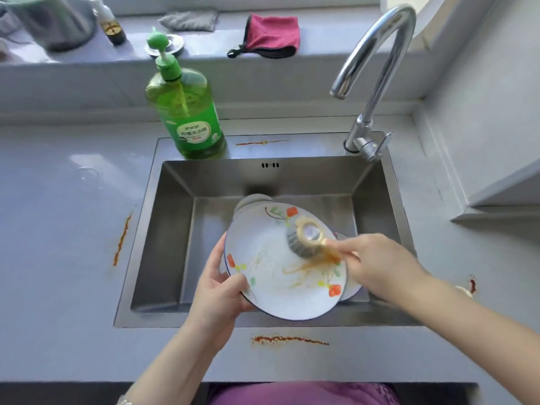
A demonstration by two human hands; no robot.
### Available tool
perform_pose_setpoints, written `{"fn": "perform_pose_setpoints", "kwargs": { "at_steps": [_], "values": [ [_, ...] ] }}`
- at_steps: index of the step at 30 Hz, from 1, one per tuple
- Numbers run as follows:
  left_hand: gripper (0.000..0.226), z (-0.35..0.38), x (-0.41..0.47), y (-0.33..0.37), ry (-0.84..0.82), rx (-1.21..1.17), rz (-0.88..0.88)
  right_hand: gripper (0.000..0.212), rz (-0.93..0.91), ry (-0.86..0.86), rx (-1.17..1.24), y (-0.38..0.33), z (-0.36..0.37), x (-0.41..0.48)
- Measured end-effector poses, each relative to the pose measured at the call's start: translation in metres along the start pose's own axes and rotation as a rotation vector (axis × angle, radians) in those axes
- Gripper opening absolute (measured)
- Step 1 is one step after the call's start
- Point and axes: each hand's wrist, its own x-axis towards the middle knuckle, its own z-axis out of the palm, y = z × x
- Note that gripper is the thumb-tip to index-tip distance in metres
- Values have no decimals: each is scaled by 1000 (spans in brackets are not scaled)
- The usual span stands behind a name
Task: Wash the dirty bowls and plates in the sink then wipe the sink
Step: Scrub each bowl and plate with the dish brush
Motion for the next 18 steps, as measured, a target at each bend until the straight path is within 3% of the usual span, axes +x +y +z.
{"fn": "perform_pose_setpoints", "kwargs": {
  "at_steps": [3, 5, 10, 14, 16, 18],
  "values": [
    [81, -2, 3, 3, 70, -7, 49, 43, -110, -112, 78, -17, 10, -24],
    [78, 4, 6, 3, 73, 6, 62, 42, -215, -79, 97, -36, 15, -20],
    [75, 7, 14, 13, 42, 3, 50, 40, -11, 70, 94, -7, -1, 21],
    [78, 7, 18, 13, 58, 49, 68, 35, -99, -64, 225, -19, 17, -16],
    [75, 11, 19, 11, 37, 64, 66, 34, -170, -35, 286, -27, 21, -9],
    [69, 9, 22, 11, 32, 52, 52, 33, -46, 22, 311, -17, 17, 14]
  ]
}}
